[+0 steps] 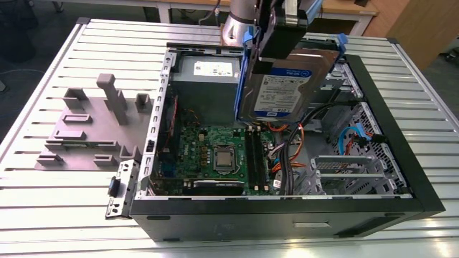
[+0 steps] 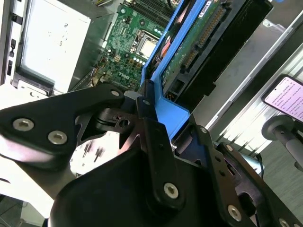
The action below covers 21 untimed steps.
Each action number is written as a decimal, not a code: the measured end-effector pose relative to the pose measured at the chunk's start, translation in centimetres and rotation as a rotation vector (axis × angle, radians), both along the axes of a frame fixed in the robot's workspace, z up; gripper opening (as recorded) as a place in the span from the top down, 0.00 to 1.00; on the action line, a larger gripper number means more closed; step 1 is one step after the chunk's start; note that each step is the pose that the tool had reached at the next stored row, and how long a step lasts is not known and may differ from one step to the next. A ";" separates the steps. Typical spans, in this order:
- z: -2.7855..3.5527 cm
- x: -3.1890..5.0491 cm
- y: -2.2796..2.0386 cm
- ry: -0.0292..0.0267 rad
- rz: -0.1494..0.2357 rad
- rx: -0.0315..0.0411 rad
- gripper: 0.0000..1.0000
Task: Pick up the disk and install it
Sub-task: 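Insert the disk into the insertion slot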
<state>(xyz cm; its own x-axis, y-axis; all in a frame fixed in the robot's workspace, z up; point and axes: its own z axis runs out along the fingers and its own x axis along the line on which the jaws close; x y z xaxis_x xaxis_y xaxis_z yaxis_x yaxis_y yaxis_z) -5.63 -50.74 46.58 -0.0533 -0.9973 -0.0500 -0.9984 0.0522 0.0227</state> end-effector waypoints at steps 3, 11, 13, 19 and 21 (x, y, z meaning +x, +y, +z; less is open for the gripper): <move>-0.09 0.11 -0.27 0.0000 0.000 0.0001 0.63; -0.38 0.48 -1.63 -0.0001 0.000 0.0002 0.63; -0.46 0.62 -1.99 0.0000 0.000 0.0001 0.63; -0.72 1.35 -2.56 -0.0001 0.002 0.0002 0.63; -0.79 1.61 -2.63 0.0000 0.003 0.0001 0.63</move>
